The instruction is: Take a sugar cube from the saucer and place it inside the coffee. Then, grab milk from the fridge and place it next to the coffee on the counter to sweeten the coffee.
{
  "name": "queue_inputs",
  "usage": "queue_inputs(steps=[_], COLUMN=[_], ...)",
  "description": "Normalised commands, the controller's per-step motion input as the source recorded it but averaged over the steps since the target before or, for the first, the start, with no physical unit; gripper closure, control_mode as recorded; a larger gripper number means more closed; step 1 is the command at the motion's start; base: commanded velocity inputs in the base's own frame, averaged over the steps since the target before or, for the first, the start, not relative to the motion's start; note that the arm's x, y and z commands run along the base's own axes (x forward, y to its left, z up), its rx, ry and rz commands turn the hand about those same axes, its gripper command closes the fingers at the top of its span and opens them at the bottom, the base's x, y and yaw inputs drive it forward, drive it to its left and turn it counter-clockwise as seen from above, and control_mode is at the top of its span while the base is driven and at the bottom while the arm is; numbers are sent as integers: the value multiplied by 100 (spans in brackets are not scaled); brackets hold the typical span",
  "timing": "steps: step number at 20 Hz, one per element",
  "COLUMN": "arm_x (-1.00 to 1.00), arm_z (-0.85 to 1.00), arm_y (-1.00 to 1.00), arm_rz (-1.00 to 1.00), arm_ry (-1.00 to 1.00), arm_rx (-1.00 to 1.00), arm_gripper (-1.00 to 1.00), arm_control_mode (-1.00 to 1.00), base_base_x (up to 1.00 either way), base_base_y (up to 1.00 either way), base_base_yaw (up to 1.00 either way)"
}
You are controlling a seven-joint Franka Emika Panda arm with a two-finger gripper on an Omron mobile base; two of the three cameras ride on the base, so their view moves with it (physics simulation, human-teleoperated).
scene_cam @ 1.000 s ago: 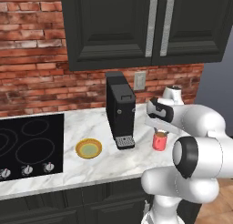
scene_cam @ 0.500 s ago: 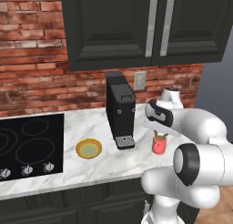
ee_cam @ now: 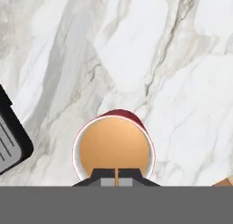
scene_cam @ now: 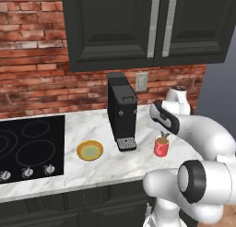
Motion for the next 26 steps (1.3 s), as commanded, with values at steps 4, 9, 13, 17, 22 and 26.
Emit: queue_inputs(steps=[4,9,13,17,22,26], arm_x=[-72,-87,-81,-77,-62,-22], arm_z=[89,100,100,100,51,-1], arm_y=[6,10,8,16,29,53], arm_rz=[0,0,0,0,0,4], arm_ry=[-14,-18,-31,-34,-22,-1], arm_rx=[0,0,-1,-3,-10,-16], arm_gripper=[-100,-100,-100,-100,-100,-100], arm_control_mode=[-100,-100,-100,-100,-100,-100], base_base_x=[0,0,0,0,0,0], base_base_y=[0,0,0,0,0,0], base_base_yaw=[0,0,0,0,0,0])
